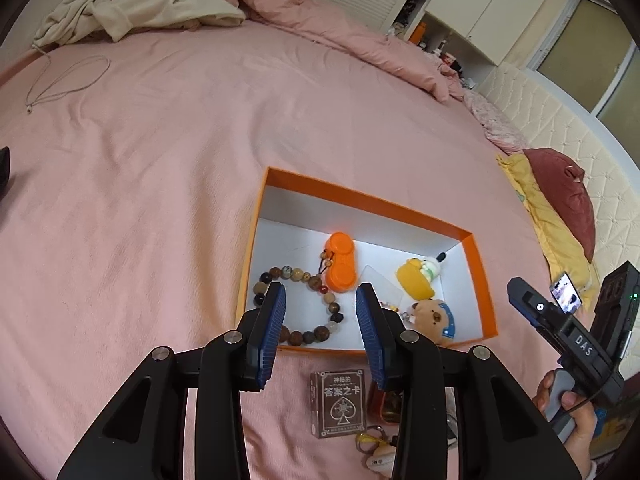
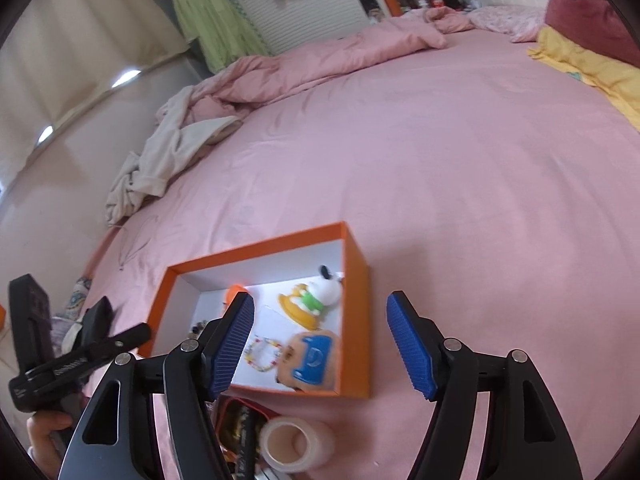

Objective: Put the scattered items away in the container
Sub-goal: 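Grasp the brown card deck with the left gripper while the right gripper grasps the clear tape roll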

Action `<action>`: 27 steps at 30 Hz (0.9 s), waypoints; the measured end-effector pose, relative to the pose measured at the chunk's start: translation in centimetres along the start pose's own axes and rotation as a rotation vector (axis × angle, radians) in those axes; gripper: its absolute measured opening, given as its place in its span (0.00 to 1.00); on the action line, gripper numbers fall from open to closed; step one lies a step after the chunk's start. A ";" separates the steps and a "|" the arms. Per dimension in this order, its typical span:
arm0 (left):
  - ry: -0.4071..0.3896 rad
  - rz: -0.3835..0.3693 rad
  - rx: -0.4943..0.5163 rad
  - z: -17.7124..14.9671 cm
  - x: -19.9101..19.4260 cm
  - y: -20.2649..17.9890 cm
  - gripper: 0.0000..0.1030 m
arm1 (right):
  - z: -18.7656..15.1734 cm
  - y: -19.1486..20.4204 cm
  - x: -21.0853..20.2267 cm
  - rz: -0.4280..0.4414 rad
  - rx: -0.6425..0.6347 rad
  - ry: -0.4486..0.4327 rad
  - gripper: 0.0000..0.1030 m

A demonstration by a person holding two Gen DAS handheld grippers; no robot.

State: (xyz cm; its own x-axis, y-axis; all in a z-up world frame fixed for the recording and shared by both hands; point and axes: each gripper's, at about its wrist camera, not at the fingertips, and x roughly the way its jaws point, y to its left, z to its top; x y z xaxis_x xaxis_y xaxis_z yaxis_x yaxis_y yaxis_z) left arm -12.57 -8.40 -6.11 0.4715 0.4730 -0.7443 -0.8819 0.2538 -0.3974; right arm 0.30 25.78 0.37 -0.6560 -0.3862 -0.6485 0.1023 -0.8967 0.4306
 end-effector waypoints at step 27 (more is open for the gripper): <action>0.176 0.027 0.197 -7.6 0.7 -5.1 0.67 | -7.5 -0.9 -3.8 -0.039 0.022 0.077 0.75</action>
State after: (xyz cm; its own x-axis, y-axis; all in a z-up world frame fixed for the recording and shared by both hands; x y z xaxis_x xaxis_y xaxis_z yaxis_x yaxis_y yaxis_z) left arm -7.72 -15.79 -8.74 0.4254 0.3323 -0.8418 -0.8687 0.4108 -0.2768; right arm 8.36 26.44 -2.26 -0.5994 -0.3678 -0.7110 0.0610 -0.9066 0.4175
